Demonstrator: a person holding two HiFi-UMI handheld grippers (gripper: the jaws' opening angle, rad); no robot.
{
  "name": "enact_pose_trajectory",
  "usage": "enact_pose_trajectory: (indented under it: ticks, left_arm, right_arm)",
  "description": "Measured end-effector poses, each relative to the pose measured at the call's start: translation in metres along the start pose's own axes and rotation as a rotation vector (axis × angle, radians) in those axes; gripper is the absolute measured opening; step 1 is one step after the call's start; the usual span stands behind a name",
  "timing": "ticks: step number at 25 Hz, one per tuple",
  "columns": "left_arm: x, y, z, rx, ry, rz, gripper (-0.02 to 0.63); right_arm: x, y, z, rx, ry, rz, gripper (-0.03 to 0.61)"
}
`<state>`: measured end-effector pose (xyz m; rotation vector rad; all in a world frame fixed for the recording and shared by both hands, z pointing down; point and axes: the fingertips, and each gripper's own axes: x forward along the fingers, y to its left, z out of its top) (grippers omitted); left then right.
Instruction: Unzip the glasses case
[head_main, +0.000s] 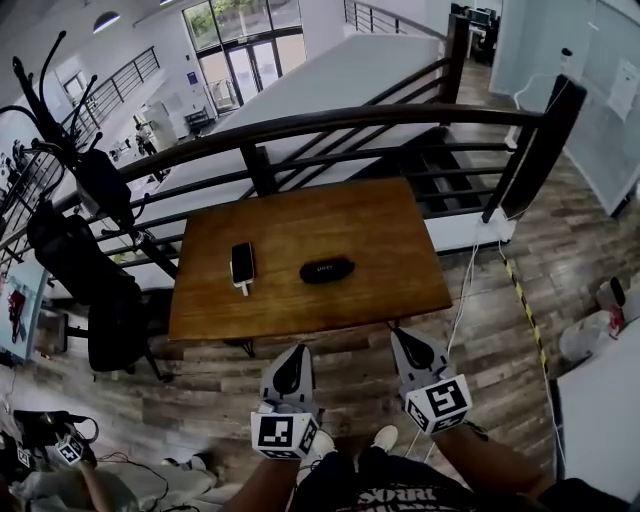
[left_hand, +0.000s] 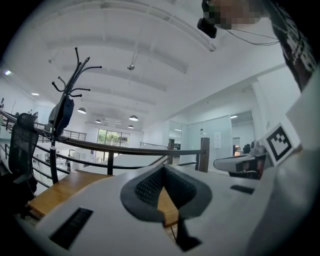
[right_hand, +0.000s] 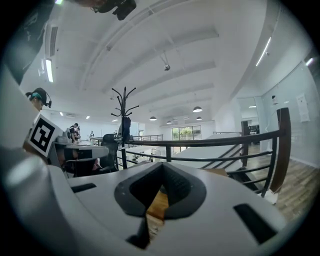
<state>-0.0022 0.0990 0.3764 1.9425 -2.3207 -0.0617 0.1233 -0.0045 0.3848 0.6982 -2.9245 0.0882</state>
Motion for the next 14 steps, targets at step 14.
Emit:
enact_pose_trajectory:
  ticks: [14]
  left_arm:
    - [-0.026, 0.009, 0.015, -0.009, -0.02, -0.015, 0.004]
  right_arm:
    - [-0.012, 0.025, 0.018, -0.015, 0.006, -0.028, -0.002]
